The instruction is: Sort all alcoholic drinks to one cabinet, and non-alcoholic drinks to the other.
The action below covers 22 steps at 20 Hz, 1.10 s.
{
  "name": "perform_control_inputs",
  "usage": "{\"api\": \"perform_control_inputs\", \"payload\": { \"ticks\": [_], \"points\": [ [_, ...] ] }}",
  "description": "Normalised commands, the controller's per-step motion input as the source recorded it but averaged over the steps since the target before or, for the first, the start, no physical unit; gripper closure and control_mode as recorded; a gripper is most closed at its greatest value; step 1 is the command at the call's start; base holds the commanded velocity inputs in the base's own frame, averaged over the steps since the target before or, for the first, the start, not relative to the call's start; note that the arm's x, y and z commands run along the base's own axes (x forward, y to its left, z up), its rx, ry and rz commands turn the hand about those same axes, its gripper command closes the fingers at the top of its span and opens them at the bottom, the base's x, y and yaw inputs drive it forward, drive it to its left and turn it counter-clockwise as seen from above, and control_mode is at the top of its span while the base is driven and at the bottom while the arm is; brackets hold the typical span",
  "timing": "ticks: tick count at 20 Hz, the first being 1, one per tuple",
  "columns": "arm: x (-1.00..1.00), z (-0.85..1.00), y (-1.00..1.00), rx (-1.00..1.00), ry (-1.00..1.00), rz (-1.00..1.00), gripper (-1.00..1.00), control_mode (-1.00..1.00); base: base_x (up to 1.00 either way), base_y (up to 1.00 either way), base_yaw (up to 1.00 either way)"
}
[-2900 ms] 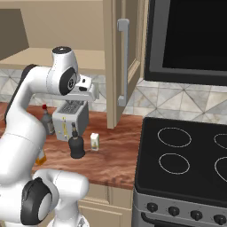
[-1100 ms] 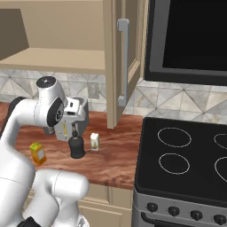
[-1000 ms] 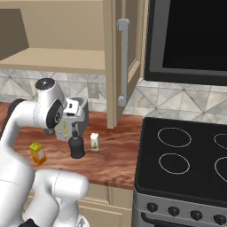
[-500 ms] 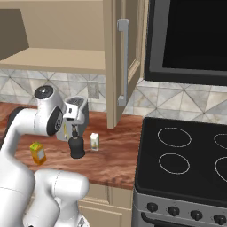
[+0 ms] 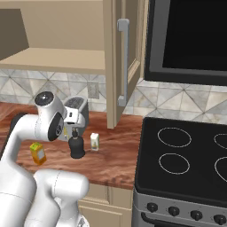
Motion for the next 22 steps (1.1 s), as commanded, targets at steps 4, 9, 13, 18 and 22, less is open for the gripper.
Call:
{"api": "perform_control_inputs", "payload": {
  "ticks": [4,9,13,18,22],
  "points": [
    [0.00,-0.12,0.00,0.00,0.00,0.00,-1.00,-1.00,0.00,0.00,0.00],
    [0.00,-0.13,0.00,0.00,0.00,0.00,-1.00,-1.00,0.00,0.00,0.00],
    [0.03,-0.12,0.00,0.00,-0.01,0.00,-1.00,-1.00,0.00,0.00,0.00],
    [0.08,-0.14,0.00,0.00,-0.01,0.00,-1.00,-1.00,0.00,0.00,0.00],
    [0.07,-0.15,0.00,0.00,-0.02,0.00,-1.00,-1.00,0.00,0.00,0.00]
  ]
}}
